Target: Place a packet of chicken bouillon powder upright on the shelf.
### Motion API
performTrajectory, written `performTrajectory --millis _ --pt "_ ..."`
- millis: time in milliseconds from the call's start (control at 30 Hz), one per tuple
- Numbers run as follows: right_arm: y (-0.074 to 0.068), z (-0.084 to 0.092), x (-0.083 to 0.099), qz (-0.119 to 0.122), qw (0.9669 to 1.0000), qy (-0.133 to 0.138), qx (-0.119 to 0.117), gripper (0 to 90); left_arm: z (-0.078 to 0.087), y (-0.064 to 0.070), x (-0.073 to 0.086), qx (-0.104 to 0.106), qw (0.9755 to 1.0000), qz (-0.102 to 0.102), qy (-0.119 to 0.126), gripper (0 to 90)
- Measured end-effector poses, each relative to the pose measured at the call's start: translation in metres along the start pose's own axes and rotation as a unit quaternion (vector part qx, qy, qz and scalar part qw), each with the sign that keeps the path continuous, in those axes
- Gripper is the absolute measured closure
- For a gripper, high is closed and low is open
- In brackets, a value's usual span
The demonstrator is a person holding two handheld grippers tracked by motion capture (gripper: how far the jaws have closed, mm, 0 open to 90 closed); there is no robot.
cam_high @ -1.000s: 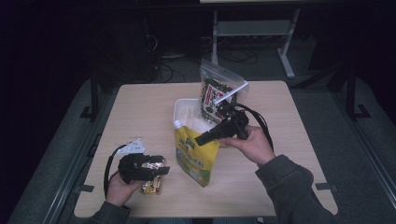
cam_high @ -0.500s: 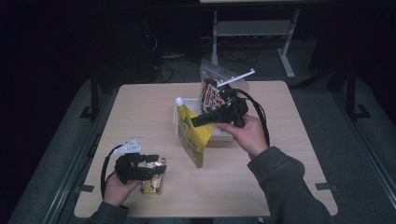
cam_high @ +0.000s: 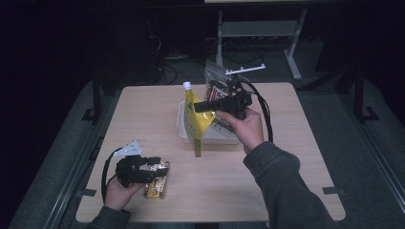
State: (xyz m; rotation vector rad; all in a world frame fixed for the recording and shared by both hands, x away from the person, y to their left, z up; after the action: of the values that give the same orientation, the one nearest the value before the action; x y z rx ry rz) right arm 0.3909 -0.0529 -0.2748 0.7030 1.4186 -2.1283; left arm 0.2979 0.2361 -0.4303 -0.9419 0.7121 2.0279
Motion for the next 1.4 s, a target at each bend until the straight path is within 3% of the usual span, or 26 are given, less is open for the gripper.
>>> performTrajectory --millis 267,900,1200,1400 --pt "0.010 -0.004 -0.018 -0.013 0.9988 0.043 0.020 89.8 0.000 -0.002 0.001 0.005 1.0000 0.004 -0.001 37.3" --pt "0.035 -0.036 -0.042 -0.022 0.9952 0.074 0.060 89.8 0.003 -0.005 0.003 0.003 1.0000 0.007 0.001 36.7" --pt "0.042 -0.047 -0.045 -0.019 0.9928 0.085 0.082 89.7 0.003 -0.006 0.003 0.003 0.9999 0.011 0.004 36.3" --pt "0.048 -0.054 -0.046 -0.022 0.9923 0.089 0.084 89.7 0.004 -0.006 0.002 0.003 0.9999 0.011 0.004 35.9"
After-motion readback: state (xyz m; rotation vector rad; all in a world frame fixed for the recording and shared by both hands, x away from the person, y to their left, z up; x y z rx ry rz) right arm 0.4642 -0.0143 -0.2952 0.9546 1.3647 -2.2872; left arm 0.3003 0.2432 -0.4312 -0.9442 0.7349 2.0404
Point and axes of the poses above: each handheld gripper's, and its own axes: z roughly backward along the jaws, x roughly out of its underside, y roughly to its right, the point moved 3 cm from there along -z, roughly forward along the jaws, and after that the axes turned 7 degrees about -z, right-handed, at the moved point
